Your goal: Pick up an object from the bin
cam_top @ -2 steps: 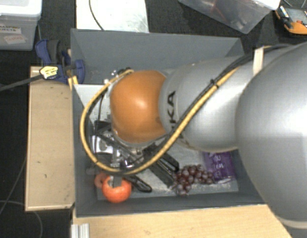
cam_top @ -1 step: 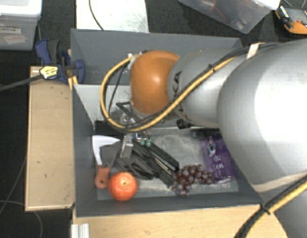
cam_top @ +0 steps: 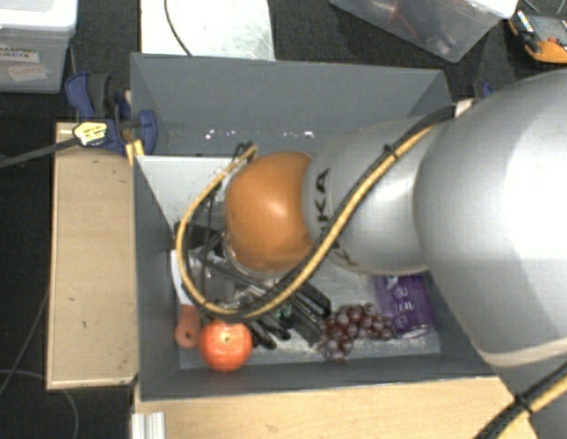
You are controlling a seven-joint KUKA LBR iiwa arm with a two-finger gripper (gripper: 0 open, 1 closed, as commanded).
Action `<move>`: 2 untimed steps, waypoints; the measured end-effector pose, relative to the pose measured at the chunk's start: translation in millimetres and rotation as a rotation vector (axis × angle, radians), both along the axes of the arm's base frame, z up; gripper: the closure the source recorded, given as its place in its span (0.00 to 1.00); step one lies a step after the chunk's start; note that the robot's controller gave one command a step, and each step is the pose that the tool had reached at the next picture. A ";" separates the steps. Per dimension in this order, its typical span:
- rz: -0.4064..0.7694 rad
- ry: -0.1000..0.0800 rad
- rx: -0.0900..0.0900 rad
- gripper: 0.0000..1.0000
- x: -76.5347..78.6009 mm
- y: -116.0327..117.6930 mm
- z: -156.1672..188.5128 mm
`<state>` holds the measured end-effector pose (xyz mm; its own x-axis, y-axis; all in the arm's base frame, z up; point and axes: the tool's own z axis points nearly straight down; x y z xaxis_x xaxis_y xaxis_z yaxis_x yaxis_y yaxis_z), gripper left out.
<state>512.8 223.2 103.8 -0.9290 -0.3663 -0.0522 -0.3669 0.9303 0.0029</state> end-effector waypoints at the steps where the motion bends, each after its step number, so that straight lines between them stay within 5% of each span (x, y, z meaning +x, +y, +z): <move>1: -0.356 0.032 -0.001 0.00 41.7 -7.6 -20.0; 2: -0.178 0.010 0.001 0.00 12.7 7.0 60.0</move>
Offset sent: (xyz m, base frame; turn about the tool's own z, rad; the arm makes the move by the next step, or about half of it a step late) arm -0.0109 0.0171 0.1167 -0.0953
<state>525.5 230.1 163.8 -0.9797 -0.1956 -0.0433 -0.1961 0.9806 0.0069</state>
